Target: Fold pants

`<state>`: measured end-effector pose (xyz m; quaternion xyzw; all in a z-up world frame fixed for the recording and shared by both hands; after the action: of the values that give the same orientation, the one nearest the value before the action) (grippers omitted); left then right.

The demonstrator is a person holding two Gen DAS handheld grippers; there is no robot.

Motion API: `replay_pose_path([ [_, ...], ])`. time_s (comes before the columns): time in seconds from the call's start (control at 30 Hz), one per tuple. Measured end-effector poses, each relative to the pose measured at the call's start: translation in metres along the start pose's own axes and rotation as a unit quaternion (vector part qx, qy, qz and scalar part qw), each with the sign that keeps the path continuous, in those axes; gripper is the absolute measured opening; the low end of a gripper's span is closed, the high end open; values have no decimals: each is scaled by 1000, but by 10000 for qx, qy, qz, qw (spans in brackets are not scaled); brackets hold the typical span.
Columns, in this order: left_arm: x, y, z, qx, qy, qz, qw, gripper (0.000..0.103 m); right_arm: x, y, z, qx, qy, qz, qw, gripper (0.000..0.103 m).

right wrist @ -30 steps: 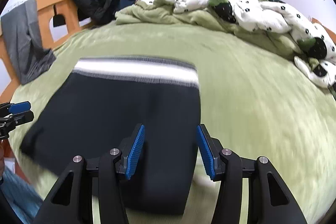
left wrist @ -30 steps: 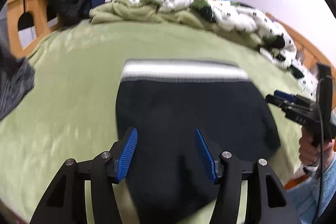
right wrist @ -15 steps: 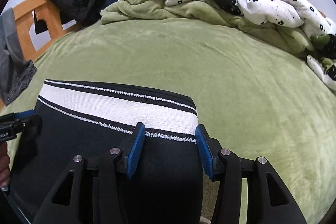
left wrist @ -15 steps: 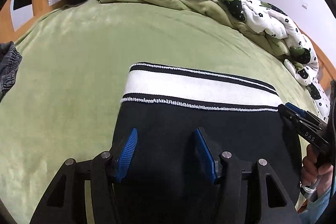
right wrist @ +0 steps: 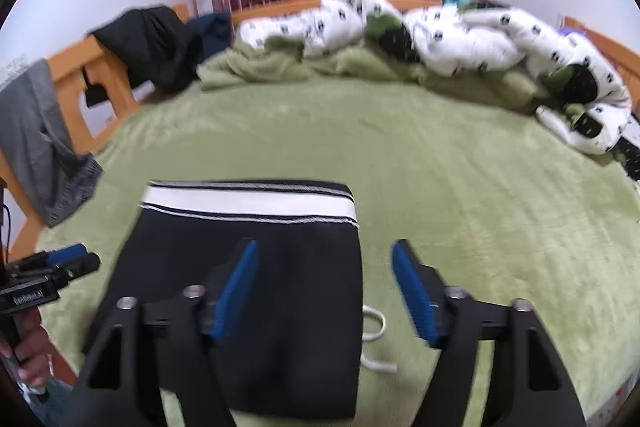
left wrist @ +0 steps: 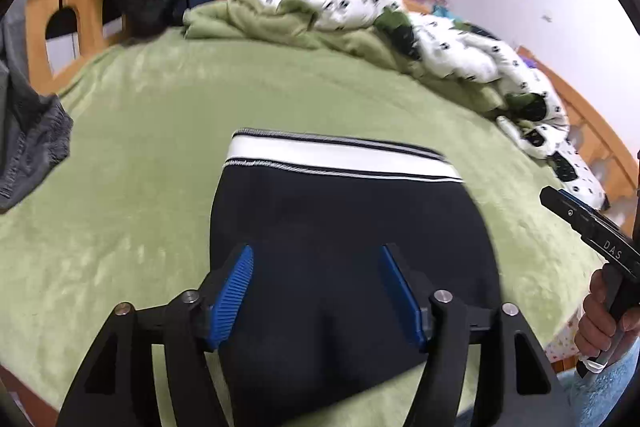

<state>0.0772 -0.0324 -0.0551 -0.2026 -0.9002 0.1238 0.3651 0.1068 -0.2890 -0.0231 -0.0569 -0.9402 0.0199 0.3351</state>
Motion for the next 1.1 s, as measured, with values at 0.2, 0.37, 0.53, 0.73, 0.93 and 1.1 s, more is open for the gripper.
replay_pose_path([
  [0.2,62,-14,29,-229,-382,-359,9984,73,64,-2,36,18,46,17,10000,72],
  [0.37,93,-15,59,-238,-320,-506,9979,74,96,11,53,297,143,183,9993,72],
  [0.53,114,-22,70,-255,-308,-428,9983,74,119,13,64,115,102,188,9997,89],
  [0.73,127,-35,68,-438,-494,-668,9956,77,130,22,74,167,123,247,9995,97],
  [0.93,132,-41,68,-419,-538,-738,9949,78,137,24,82,183,85,366,9991,99],
  [1.1,133,-43,68,-444,-580,-829,9939,78,139,18,84,154,42,384,9991,99],
])
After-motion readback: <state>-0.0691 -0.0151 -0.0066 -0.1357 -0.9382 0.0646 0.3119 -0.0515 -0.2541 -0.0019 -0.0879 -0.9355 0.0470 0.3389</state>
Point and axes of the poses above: each gripper's, at about its wrist camera, not at the fingertips, and x roughly against the way its jaws point, y to its left, z to its underside, the point moved 3 cm from there along -x, roughly the way its jaws point, and after that the axes turned 14 degrees about z, right-handed, at the moved point
